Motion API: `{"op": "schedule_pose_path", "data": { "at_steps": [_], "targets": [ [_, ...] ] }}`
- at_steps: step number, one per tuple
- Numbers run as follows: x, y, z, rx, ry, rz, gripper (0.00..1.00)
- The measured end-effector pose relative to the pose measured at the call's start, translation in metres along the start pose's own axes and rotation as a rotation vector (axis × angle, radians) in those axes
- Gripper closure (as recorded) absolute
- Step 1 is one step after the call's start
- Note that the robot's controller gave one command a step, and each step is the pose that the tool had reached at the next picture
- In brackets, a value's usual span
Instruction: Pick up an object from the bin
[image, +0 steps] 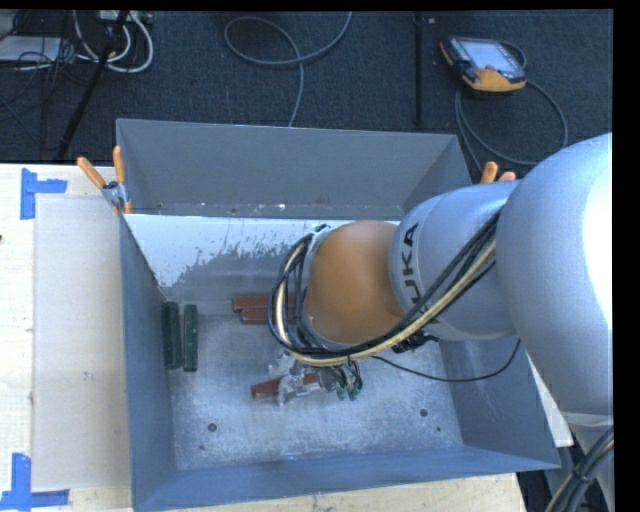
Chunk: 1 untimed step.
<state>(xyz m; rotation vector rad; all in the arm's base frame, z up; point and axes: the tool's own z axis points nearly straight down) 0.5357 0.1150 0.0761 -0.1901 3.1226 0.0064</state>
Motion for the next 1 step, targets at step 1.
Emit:
{"op": "schedule_pose_path", "data": {
  "at_steps": [1],
  "targets": [
    [0.0102,-0.0111,-0.177,0.003,0.005,-0.05,1.0]
  ]
}}
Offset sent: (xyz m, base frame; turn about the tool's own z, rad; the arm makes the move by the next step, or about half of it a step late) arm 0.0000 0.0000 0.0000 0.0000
